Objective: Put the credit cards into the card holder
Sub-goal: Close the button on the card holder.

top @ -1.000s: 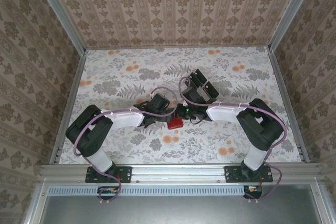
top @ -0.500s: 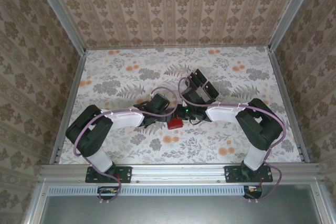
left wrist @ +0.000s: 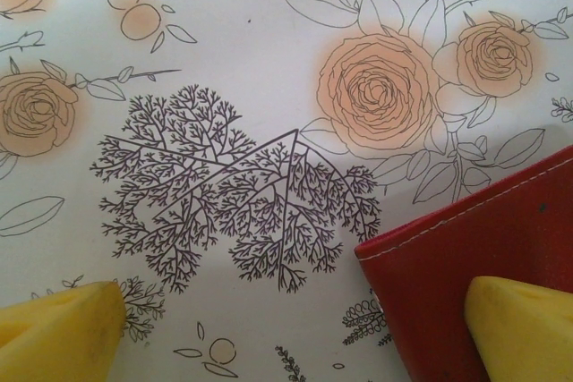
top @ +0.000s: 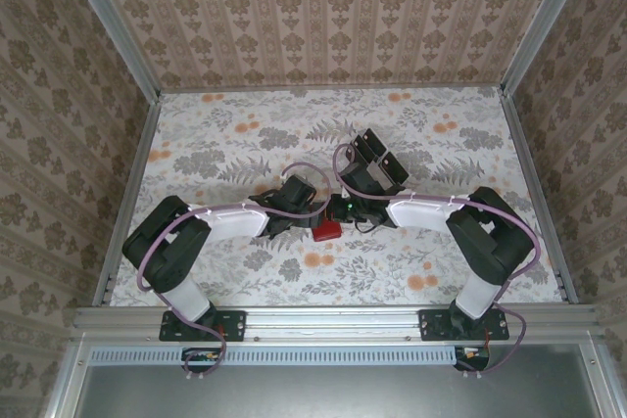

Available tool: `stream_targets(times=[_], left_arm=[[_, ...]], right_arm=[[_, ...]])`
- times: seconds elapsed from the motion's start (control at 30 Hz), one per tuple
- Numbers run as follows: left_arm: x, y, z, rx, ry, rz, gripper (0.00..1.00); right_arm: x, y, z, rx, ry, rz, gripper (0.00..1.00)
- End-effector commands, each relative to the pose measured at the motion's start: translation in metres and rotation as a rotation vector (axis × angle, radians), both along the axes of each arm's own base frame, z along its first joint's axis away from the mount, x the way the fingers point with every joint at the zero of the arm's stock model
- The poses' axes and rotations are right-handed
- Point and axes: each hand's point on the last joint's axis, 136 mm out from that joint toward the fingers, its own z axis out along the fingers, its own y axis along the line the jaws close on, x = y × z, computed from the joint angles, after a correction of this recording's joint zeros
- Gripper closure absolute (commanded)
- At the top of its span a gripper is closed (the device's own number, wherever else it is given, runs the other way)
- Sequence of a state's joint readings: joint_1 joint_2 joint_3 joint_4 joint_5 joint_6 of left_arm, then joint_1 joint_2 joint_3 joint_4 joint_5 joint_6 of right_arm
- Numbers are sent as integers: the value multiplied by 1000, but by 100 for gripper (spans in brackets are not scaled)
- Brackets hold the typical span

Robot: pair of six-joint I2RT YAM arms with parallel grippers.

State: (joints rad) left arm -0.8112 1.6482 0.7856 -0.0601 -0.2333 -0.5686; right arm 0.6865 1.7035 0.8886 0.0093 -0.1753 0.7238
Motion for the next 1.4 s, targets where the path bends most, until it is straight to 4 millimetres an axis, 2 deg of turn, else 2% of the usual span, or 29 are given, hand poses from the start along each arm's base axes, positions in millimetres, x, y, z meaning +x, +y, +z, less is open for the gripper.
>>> stream_targets(times=[0.0,0.6,0.8,1.37], left_arm=[[-15,26,-24,105,71,24,0],[-16,28,-27,103,75,27,0],[-16,28,-26,101,76,28,0],[-17,30,-27,95,77,43,0]], right_arm=[[-2,-1,-3,-24,2,12,100],[-11,11,-22,-19,50,34,100],[-17,6,-30,-49,65,38,100],[-80,-30,-105,-227,234,26,100]])
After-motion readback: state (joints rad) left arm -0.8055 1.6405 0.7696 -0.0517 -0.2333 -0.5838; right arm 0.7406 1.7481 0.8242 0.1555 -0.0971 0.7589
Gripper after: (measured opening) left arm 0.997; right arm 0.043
